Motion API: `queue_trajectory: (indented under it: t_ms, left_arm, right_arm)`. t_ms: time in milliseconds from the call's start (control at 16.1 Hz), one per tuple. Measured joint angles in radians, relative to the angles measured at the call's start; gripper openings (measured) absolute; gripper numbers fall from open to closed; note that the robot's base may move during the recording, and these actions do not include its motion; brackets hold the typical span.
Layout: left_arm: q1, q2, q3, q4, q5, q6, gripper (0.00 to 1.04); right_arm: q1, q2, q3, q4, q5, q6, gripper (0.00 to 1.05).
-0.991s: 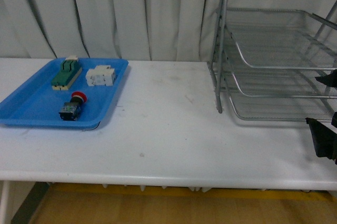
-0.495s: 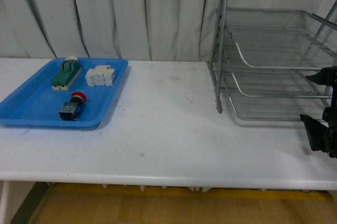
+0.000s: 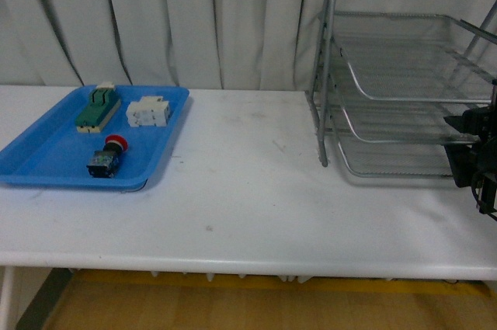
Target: Place button on rack with both arms
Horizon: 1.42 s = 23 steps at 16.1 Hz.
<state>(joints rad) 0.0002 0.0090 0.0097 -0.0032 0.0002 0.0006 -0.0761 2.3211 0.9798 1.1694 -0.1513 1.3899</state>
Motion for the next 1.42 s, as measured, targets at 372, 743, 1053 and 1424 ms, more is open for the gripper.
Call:
queue_trajectory:
  t_ms: [372,743,1053,1424]
  left_arm:
    - [0.0,0.0,0.0,0.0,0.0,0.0,0.98]
    - [0.0,0.0,0.0,0.0,0.0,0.0,0.98]
    - [0.0,0.0,0.0,0.0,0.0,0.0,0.98]
    - [0.0,0.0,0.0,0.0,0.0,0.0,0.98]
  right_arm:
    - [0.004,0.014,-0.1,0.122,0.016,0.095,0.03]
    - [0.012,-0.114,-0.382,0.146,0.027,0.103,0.03]
    - [-0.002,-0.151,-0.48,0.138,0.023,0.025,0.33]
    - [-0.017,-0.311,-0.61,0.117,0.007,-0.035,0.98]
